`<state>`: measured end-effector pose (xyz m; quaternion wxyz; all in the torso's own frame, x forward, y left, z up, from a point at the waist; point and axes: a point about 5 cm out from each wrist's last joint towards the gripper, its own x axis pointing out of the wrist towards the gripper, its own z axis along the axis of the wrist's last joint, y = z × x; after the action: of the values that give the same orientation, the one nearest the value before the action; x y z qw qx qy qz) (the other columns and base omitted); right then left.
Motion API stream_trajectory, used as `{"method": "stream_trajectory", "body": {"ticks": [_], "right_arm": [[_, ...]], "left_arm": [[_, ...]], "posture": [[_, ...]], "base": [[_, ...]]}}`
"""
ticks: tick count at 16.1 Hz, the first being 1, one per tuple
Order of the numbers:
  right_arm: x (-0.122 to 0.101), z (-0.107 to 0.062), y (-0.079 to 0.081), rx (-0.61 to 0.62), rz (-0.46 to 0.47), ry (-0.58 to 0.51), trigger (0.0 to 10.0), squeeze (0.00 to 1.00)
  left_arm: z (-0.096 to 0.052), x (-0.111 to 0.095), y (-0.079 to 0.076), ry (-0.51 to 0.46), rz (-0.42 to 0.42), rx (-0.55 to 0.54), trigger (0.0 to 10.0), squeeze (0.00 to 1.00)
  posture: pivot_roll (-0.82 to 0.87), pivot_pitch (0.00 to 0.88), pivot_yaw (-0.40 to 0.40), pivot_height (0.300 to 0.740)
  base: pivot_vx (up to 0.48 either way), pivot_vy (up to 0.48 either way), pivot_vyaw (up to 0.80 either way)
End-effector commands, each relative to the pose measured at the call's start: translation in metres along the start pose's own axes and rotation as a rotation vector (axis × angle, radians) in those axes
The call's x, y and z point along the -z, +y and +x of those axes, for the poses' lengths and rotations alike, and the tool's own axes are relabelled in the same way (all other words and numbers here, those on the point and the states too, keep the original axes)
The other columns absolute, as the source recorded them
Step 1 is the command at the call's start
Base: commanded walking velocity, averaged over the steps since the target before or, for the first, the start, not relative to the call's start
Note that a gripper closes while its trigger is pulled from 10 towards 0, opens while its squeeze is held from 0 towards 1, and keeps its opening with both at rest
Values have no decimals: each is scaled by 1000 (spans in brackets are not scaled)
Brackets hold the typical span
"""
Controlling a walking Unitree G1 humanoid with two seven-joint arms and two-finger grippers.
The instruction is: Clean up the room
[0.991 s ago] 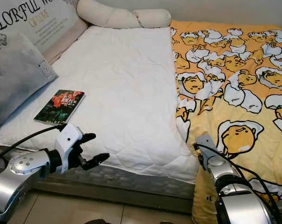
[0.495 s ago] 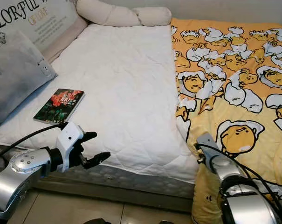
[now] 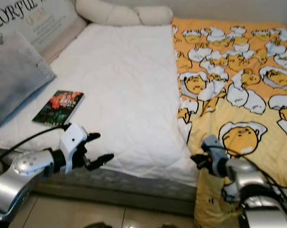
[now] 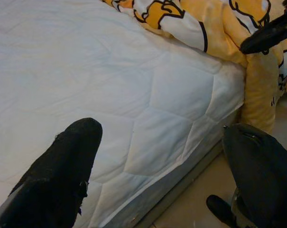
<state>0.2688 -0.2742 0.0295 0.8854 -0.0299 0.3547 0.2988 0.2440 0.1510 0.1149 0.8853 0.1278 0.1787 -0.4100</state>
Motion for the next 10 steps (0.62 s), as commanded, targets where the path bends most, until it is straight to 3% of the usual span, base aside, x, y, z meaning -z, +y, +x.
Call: {"method": "stream_trajectory", "body": {"ticks": [1,2,3,4,5,6,7,8,9,10], "right_arm": [[-8,-11,-1,-94,15,-57,0,0],[-11,-30,2,-225,70,-113,0,0],[-13,-38,5,-281,100,-139,0,0],[-11,-47,8,-297,107,-141,0,0],[-3,-46,7,-225,62,-107,196,0],[2,-38,8,-155,18,-82,7333,0],[6,-18,10,-19,-18,-54,10000,0],[6,-3,15,65,-32,-38,10000,824],[0,7,23,100,10,-68,10000,1000],[-3,13,28,106,4,-77,10000,1000]], "left_arm": [[-1,1,1,10,9,-10,10000,0],[0,2,-1,12,9,-9,10000,0],[0,2,-1,12,9,-8,10000,0],[0,3,-1,13,9,-9,10000,0],[1,3,-1,14,10,-8,10000,0],[1,4,-2,18,11,-4,10000,0],[2,4,-2,21,16,0,10000,0],[2,4,-2,22,19,1,10000,0],[2,5,-2,25,21,1,10000,0],[2,5,-2,26,22,1,10000,0]], "posture": [[-57,0,39,740],[-59,0,36,740],[-59,0,35,740],[-64,0,36,740],[-66,0,38,740],[-66,0,43,740],[-66,0,46,740],[-65,0,48,740],[-63,0,49,740],[-62,0,52,740]], "base": [[0,0,0],[0,0,0],[0,0,0],[0,0,0],[0,0,0],[0,0,0],[0,0,0],[0,0,0],[0,0,0],[0,0,0]]}}
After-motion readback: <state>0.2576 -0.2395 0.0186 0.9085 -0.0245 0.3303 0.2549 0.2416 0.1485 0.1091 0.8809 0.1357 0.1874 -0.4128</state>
